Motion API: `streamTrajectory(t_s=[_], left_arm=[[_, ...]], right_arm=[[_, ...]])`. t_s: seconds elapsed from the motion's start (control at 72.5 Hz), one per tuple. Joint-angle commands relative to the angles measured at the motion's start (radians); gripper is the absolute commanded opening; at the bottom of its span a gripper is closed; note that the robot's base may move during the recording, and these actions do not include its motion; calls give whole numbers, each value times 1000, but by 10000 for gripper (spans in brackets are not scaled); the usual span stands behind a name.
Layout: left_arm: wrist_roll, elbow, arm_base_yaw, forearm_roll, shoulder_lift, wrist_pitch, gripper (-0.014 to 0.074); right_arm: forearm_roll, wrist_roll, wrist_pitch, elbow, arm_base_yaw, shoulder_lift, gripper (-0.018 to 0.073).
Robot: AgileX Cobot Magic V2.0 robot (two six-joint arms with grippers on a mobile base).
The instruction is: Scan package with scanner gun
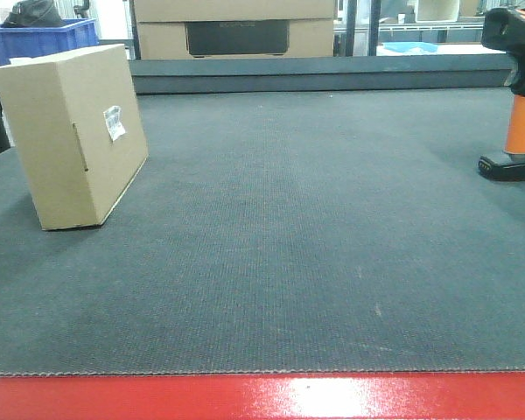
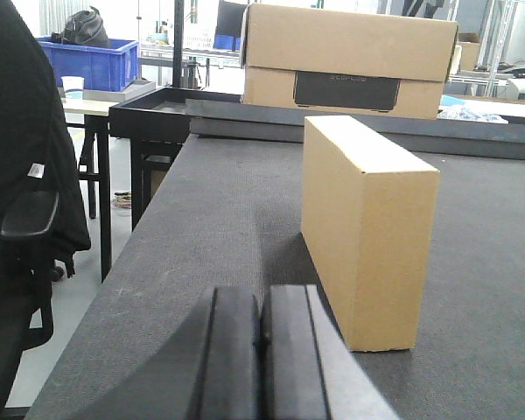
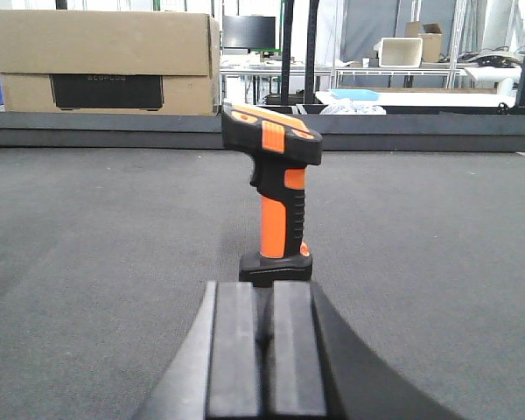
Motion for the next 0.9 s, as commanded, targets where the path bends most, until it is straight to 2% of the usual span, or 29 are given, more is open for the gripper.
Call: streamTrajectory(t_s=[0.0,0.055,0.11,0.303,0.634,0.813,0.882], left_arm=[[0,-3,-5,10,-4,-47,-111],[0,-3,-5,10,-4,-47,-111],[0,-42,-5,10,-4,1,-111],[0,-297,-5,10,81,294,-111],[4,-694,-5,8,580,641,-111],[4,-804,-5,7,769,646,-111],[4,-829,-5,-7,817,614,-111]], right_arm=[[-8,-3,-17,0,-2,-2,-168],[-8,-3,-17,0,-2,-2,-168],[-8,-3,-17,0,-2,-2,-168],[-8,-3,-17,0,-2,-2,-168],[-8,-3,-17,0,-2,-2,-168],[-8,-3,-17,0,-2,-2,-168],[-8,-3,-17,0,-2,-2,-168]])
